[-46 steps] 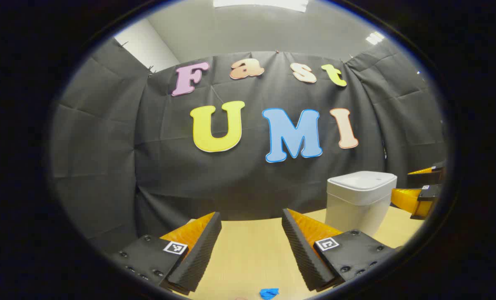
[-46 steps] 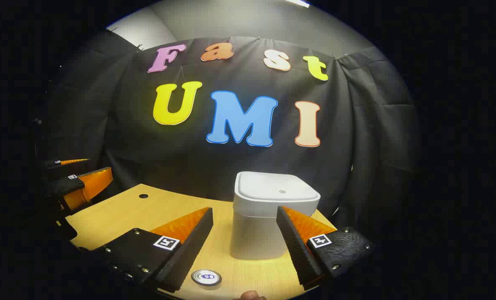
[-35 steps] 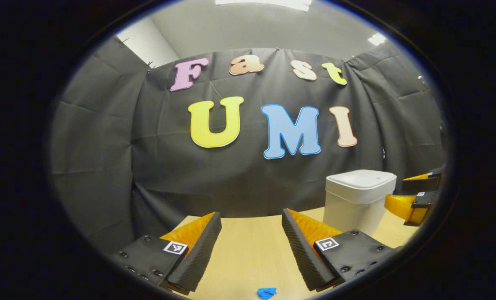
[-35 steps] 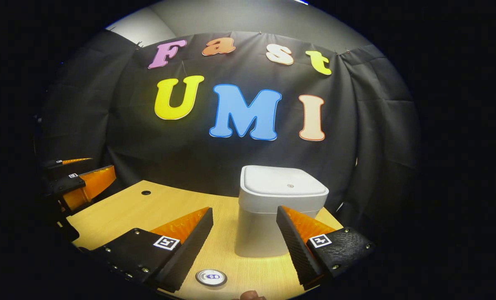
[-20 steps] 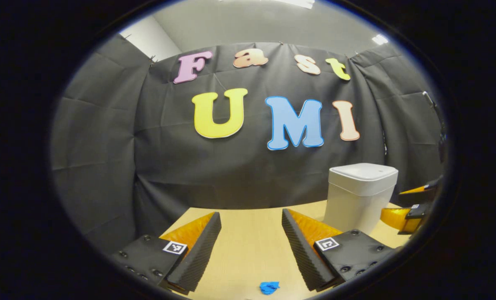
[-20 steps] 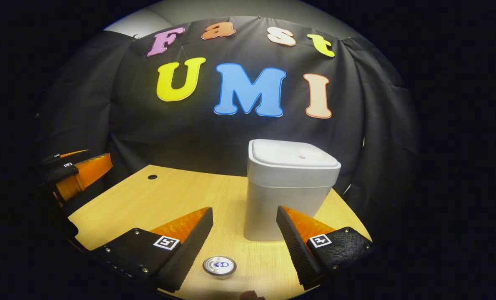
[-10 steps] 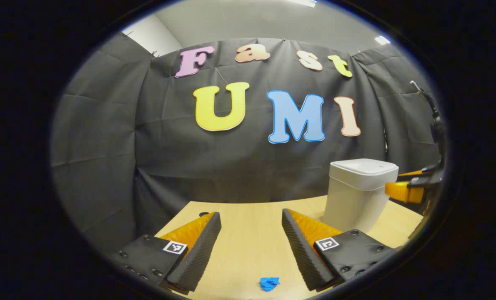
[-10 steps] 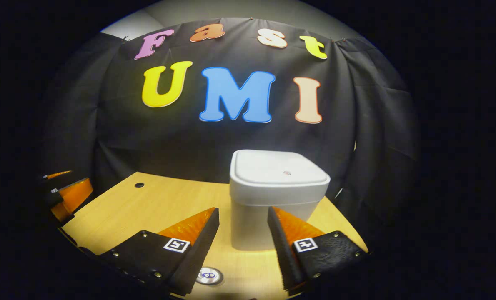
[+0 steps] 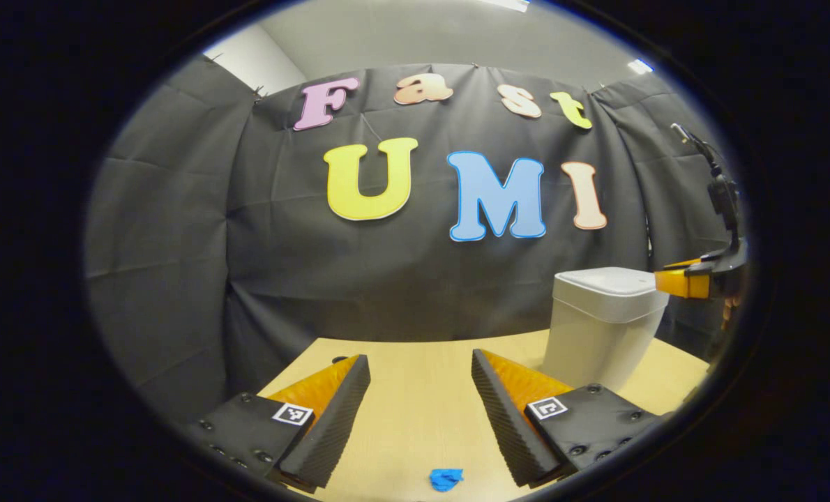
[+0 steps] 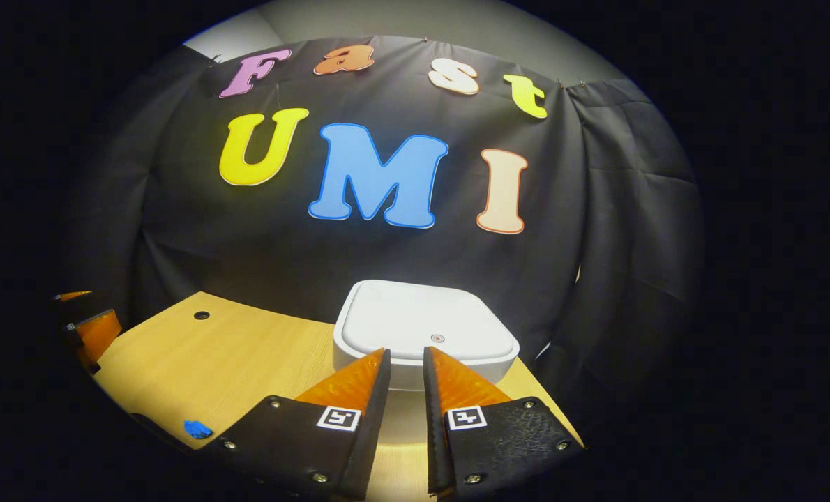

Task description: Press the lid of the desktop garbage bin to open it, pick up the crumpled paper on the desktop and throw it into the bin, then pick up the pop can on the desktop and drop it into the bin, and finally close the garbage bin lid.

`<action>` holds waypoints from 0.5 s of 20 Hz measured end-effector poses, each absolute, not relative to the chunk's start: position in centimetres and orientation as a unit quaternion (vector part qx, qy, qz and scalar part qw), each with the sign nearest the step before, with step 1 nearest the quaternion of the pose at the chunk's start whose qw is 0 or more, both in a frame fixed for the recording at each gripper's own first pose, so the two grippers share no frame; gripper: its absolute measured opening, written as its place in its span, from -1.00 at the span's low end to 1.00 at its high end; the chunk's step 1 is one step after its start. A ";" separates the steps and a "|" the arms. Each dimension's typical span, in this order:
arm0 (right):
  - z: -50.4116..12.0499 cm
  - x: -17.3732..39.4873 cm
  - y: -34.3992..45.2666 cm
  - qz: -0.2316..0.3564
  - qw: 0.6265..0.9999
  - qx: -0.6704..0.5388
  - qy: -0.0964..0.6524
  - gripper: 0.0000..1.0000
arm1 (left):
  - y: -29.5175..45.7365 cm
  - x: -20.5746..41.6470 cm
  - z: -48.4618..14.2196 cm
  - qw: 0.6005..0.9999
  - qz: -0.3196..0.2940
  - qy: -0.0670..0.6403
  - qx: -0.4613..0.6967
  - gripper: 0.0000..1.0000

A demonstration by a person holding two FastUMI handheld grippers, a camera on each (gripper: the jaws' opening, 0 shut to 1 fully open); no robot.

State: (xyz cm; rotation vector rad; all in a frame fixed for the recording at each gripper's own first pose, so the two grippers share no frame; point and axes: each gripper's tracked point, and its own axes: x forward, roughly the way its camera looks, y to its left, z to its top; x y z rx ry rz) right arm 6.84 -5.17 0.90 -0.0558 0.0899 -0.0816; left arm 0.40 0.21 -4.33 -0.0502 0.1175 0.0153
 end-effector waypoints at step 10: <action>1.4 10.1 -7.7 -0.037 0.996 0.030 0.072 -0.97 | -0.2 0.8 -4.2 0.998 0.012 0.056 -0.021 1.00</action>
